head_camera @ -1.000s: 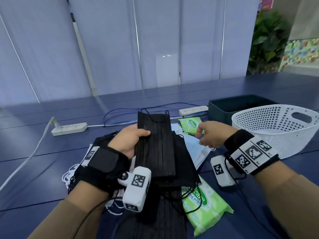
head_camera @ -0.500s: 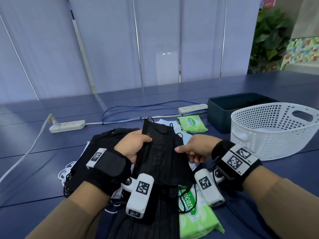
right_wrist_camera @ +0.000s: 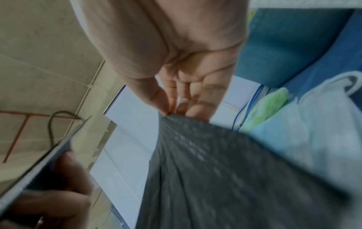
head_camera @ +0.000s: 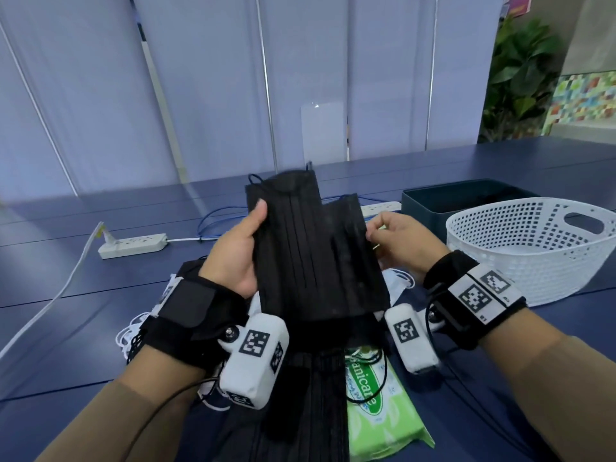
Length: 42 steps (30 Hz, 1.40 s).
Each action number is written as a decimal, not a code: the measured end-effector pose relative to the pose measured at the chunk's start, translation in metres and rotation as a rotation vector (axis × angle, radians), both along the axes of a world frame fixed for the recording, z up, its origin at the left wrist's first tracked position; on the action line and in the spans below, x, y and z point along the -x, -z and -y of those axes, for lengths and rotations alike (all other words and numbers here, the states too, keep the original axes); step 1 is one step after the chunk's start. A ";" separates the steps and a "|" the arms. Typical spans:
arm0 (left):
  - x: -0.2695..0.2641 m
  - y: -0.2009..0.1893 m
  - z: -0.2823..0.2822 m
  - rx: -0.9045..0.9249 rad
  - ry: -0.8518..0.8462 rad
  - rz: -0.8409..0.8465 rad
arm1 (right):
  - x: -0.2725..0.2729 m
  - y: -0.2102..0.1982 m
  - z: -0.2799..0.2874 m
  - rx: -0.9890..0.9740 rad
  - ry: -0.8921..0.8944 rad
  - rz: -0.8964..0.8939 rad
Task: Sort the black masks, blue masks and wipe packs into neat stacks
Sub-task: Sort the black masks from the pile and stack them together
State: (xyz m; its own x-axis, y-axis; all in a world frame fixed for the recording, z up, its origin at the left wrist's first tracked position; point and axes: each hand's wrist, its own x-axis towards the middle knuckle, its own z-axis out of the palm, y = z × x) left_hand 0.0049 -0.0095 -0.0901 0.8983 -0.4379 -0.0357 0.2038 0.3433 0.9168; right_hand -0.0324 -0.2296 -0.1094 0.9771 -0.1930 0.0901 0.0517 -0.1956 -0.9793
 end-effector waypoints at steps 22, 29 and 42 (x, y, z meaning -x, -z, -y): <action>-0.014 0.005 -0.011 0.091 -0.165 -0.174 | 0.007 0.018 -0.014 0.299 -0.265 -0.479; -0.016 -0.016 -0.032 0.222 -0.247 -0.079 | 0.004 0.021 -0.019 0.324 -0.257 -0.464; -0.009 -0.012 -0.016 0.072 -0.211 -0.061 | 0.013 0.014 -0.038 0.826 -0.245 -0.390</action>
